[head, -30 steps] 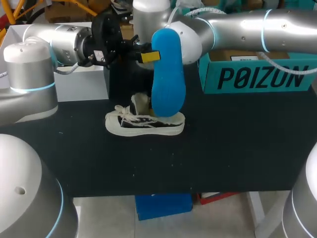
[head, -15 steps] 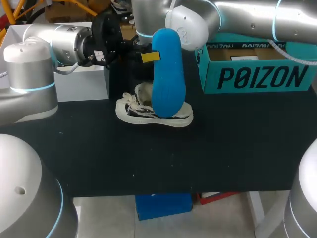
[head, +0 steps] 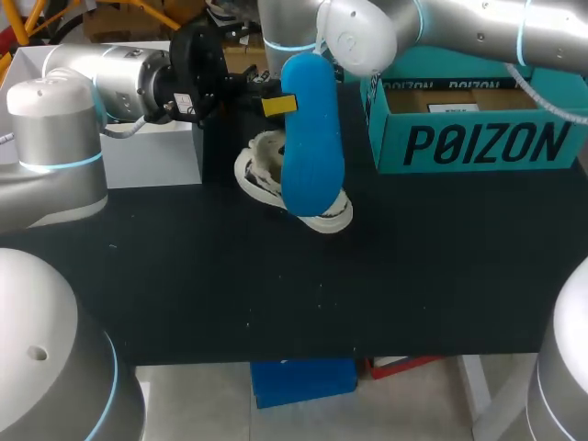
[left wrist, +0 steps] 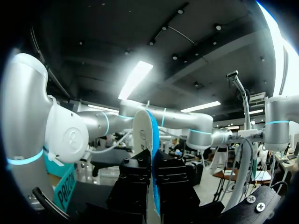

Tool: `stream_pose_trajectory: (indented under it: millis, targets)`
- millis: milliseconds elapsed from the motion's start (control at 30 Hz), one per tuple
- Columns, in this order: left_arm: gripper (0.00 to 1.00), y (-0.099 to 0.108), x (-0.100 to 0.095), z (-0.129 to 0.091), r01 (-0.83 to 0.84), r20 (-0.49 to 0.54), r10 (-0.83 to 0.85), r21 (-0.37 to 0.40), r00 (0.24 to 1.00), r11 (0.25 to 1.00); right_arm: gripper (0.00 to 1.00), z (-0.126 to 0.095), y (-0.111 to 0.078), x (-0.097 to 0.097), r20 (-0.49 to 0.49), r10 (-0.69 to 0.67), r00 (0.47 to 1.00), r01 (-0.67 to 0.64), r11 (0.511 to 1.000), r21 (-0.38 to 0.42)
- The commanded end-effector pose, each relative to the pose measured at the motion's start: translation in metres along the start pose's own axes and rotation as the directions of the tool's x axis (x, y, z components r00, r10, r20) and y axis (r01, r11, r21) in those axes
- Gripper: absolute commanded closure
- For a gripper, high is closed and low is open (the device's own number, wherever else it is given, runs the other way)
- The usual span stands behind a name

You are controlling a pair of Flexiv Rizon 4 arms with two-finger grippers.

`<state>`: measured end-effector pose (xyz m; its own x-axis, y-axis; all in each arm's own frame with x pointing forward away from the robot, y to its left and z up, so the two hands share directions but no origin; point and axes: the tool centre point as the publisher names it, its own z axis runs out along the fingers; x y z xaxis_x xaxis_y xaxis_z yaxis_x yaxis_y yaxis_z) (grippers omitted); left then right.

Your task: Take the shoe out of the shoebox, open the shoe tongue, remove and reinsert the insole, then place the shoe into the shoebox

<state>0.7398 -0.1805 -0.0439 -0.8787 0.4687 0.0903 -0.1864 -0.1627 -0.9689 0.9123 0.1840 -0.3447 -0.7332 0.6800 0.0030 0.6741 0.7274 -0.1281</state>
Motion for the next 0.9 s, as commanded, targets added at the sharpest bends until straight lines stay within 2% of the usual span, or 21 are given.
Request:
stream_pose_trajectory:
  millis: [33, 333, 533, 767, 900]
  targets:
    - [1.0, 0.001, 0.001, 0.001, -0.002, 0.004, 0.002, 0.001, 1.0, 1.0, 1.0, -0.002, -0.011, -0.001, -0.07, 0.419, 0.905, -0.424, 0.903, -0.067]
    - [1.0, 0.001, 0.001, 0.001, -0.002, 0.004, 0.002, 0.001, 1.0, 1.0, 1.0, 0.0, -0.025, 0.007, -0.155, 0.629, 0.762, -0.645, 0.757, -0.105]
    - [1.0, 0.001, 0.001, 0.001, -0.002, 0.004, 0.002, 0.001, 1.0, 1.0, 1.0, 0.012, -0.028, 0.019, -0.188, 0.695, 0.694, -0.718, 0.689, -0.1]
    - [1.0, 0.001, 0.001, 0.001, -0.002, 0.004, 0.002, 0.001, 1.0, 1.0, 1.0, 0.028, -0.028, 0.031, -0.177, 0.713, 0.678, -0.734, 0.67, -0.11]
    - [1.0, 0.001, 0.001, 0.001, -0.002, 0.004, 0.002, 0.001, 1.0, 1.0, 1.0, 0.034, -0.027, 0.033, -0.161, 0.699, 0.697, -0.717, 0.688, -0.117]
